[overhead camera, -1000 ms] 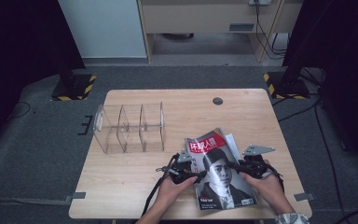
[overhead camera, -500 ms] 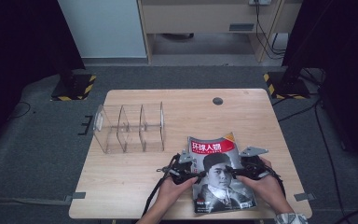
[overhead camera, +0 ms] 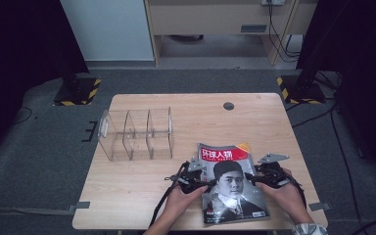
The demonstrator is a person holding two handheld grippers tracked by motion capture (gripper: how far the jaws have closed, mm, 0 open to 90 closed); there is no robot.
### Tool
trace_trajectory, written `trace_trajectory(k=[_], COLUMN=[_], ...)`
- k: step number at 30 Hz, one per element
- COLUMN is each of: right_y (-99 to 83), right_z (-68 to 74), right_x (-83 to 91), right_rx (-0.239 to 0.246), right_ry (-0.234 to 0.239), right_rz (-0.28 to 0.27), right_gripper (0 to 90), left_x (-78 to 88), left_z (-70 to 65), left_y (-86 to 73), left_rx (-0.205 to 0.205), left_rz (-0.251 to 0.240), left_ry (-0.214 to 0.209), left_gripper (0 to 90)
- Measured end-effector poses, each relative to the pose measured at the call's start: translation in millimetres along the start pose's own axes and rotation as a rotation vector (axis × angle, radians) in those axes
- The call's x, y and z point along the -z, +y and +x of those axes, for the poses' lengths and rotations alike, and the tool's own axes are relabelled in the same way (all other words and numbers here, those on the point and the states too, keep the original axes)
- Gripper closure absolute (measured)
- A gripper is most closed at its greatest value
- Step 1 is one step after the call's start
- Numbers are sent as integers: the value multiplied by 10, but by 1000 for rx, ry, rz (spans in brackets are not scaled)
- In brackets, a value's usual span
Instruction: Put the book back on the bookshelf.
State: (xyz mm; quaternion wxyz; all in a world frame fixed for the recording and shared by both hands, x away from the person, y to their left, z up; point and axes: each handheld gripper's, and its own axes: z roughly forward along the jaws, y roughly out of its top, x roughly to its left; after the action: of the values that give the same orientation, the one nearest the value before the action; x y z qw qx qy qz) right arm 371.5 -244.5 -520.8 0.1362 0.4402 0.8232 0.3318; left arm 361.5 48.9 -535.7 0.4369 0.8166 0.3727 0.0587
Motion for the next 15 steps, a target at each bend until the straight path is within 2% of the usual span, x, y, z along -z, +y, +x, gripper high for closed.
trace_trajectory(k=[3, 7, 10, 15], right_y=[-17, -15, -9, 15], right_z=[5, 21, 32, 67], right_x=[-18, -16, -17, -22], right_rx=[-22, -13, -16, 5], right_ry=[18, 13, 23, 14], right_rz=[6, 3, -1, -7], right_gripper=[404, 416, 461, 532], left_x=[0, 0, 7, 33], left_z=[0, 9, 31, 81], left_y=[0, 2, 2, 1], left_rx=[-2, 3, 11, 16], left_rz=[1, -1, -3, -3], left_ry=[-2, -10, -3, 6], left_gripper=[362, 348, 338, 414])
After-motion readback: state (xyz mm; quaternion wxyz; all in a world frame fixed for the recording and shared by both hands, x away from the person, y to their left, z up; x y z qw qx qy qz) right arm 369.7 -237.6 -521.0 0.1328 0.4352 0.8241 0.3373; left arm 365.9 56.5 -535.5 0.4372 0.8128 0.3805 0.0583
